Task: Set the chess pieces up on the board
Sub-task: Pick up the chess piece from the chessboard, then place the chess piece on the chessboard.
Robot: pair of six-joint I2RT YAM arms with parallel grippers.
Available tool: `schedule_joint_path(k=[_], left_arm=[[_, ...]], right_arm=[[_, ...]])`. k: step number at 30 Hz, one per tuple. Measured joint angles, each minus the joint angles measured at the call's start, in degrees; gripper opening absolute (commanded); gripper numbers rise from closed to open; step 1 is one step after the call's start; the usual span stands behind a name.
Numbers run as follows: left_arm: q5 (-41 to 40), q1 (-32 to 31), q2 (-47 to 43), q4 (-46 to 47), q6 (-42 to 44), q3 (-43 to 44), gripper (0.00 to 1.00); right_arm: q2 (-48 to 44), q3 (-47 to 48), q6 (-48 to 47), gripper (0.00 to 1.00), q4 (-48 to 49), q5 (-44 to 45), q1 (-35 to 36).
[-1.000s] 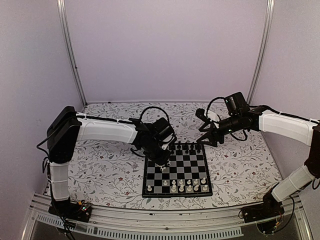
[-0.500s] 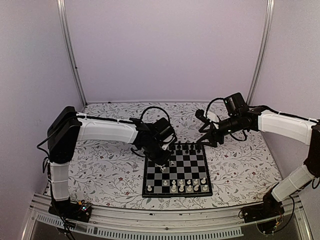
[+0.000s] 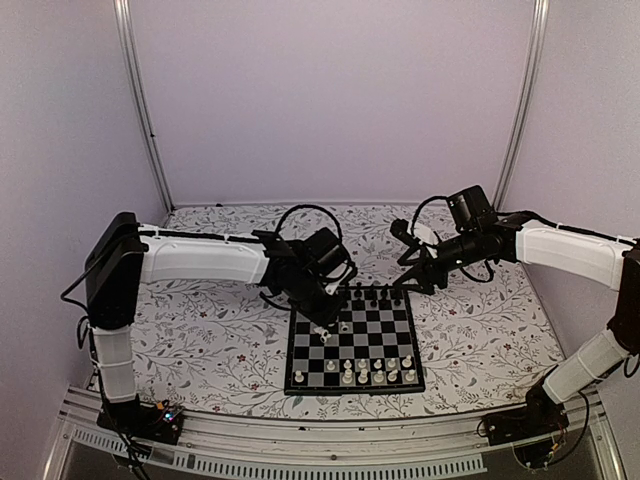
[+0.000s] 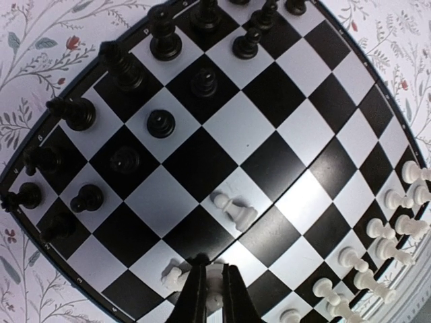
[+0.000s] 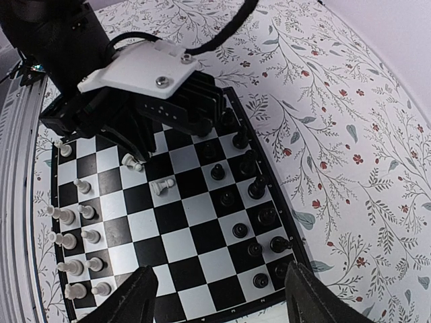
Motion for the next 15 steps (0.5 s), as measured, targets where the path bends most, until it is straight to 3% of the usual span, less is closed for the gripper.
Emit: schedule_joint_path(k=[15], left_arm=[[-1.05,-5.90,-8.22,-4.68,-1.55,-4.90,0.00]], right_arm=[[0.17,0.00,-0.35,0.68,-0.02,-0.02,0.00]])
